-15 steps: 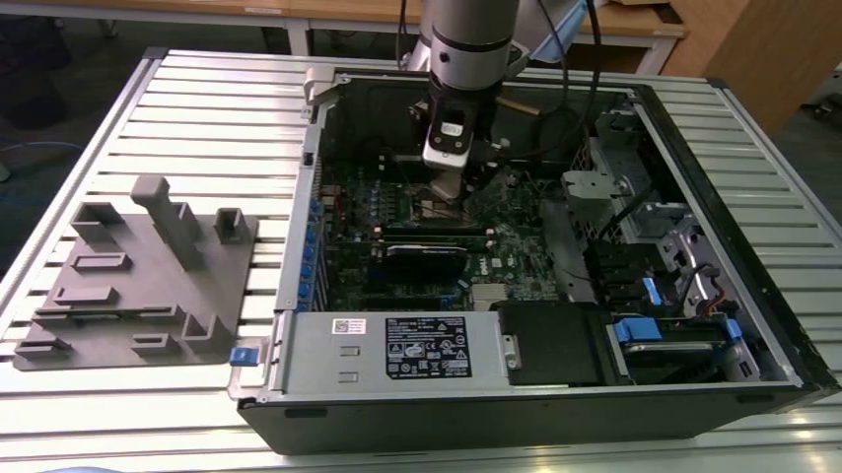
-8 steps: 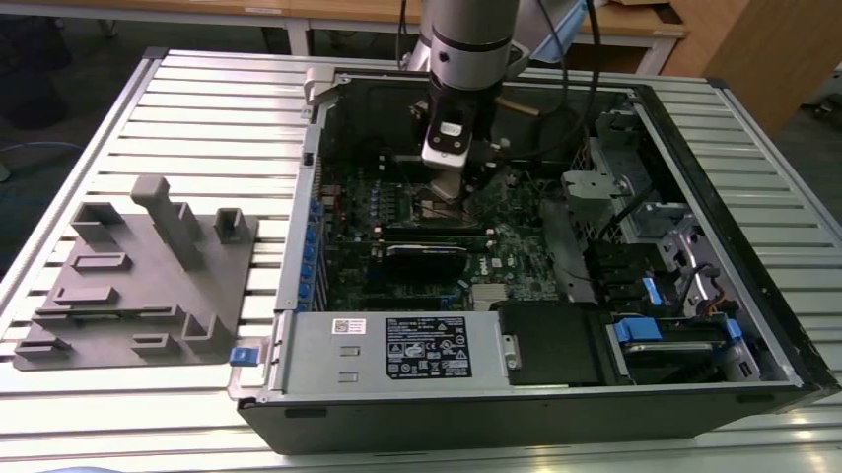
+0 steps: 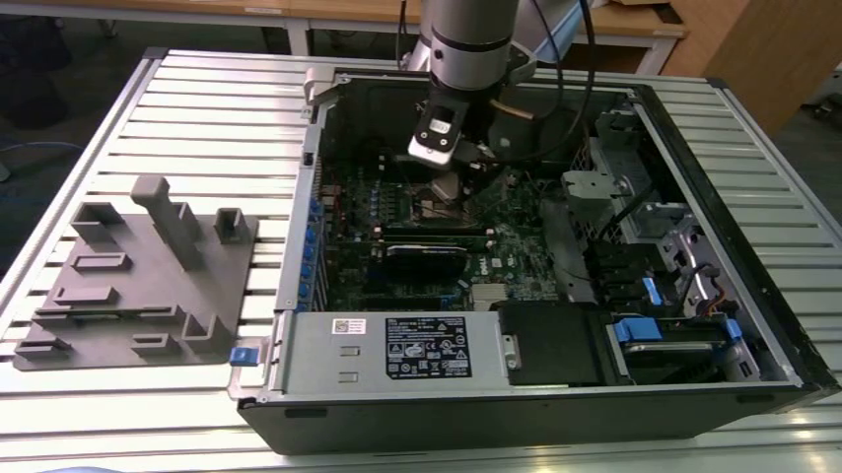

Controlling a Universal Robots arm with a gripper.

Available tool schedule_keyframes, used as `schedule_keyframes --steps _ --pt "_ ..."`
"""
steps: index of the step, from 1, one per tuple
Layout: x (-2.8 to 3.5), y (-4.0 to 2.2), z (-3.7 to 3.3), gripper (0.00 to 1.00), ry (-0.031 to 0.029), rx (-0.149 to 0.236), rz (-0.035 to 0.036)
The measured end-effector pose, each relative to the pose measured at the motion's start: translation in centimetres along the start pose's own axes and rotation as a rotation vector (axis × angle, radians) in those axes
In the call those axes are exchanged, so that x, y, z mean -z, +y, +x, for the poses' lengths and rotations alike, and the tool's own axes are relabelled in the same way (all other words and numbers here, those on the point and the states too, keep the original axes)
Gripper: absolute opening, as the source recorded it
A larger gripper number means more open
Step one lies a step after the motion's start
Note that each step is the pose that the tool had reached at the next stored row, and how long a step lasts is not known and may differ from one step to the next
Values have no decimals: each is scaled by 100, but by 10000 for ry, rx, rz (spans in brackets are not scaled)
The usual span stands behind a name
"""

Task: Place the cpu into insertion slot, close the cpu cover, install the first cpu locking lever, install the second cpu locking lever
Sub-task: 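Place the cpu into insertion slot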

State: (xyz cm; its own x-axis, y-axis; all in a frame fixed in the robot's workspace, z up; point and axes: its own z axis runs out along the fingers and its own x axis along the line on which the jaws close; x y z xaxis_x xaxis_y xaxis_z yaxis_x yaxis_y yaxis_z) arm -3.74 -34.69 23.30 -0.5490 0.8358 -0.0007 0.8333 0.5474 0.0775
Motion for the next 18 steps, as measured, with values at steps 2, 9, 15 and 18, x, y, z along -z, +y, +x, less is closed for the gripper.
schedule_keyframes --steps 2,9,15,18 --pt "-2 0 0 54 -28 -358 0" --pt "-9 -1 0 54 -127 -1629 1" --pt "-15 -1 0 54 -211 -2715 2" --pt "-19 -1 0 54 -254 -3271 3"
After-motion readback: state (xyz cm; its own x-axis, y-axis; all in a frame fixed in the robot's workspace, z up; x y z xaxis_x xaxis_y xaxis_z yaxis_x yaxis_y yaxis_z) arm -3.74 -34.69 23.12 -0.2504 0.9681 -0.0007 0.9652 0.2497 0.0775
